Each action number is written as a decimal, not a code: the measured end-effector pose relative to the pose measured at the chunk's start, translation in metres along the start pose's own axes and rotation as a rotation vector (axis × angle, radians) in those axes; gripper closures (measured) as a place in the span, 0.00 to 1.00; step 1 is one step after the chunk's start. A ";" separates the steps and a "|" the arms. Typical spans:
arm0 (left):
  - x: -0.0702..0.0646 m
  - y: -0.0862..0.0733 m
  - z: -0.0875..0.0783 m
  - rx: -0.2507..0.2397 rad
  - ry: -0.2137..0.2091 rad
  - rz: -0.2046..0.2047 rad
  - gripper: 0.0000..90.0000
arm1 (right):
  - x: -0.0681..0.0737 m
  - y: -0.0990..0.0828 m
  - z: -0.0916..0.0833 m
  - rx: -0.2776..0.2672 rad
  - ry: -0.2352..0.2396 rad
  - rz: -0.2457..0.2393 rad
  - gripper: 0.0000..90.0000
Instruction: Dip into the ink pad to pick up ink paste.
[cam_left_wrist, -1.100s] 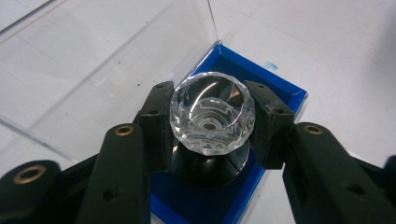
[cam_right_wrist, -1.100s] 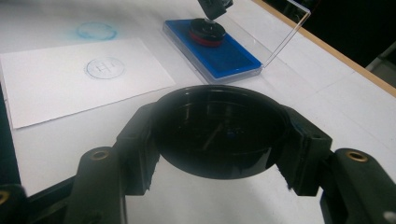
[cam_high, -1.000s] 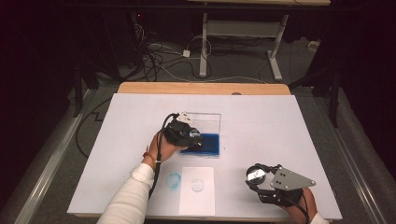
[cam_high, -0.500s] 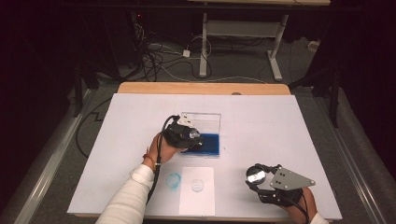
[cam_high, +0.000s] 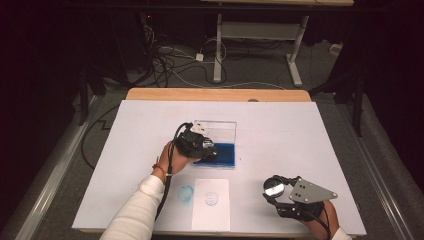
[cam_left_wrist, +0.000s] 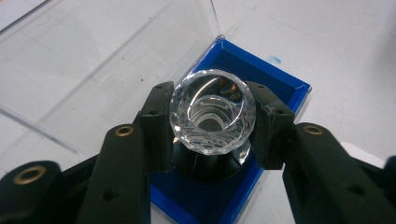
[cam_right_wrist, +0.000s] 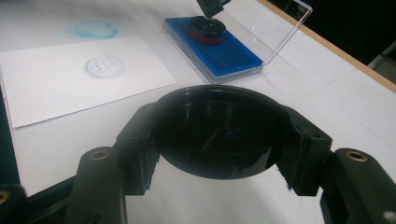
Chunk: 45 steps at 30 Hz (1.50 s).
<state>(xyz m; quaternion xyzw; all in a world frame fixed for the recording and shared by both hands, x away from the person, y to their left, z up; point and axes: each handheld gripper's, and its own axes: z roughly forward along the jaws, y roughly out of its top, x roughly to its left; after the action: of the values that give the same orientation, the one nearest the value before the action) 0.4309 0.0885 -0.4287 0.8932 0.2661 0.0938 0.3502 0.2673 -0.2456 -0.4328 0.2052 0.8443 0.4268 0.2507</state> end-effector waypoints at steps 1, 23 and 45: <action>0.000 0.000 0.000 0.001 0.001 0.003 0.60 | 0.000 0.000 0.000 -0.003 0.000 0.001 0.43; -0.006 0.024 -0.059 -0.106 0.058 0.061 0.60 | -0.002 0.002 -0.003 -0.026 -0.011 0.001 0.43; -0.012 0.004 -0.094 -0.139 0.065 0.074 0.60 | -0.004 0.003 0.002 -0.025 -0.001 -0.003 0.43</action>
<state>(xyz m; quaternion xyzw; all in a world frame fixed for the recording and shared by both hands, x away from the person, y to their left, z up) 0.3893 0.1338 -0.3568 0.8724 0.2371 0.1539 0.3989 0.2720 -0.2452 -0.4299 0.2011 0.8390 0.4371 0.2542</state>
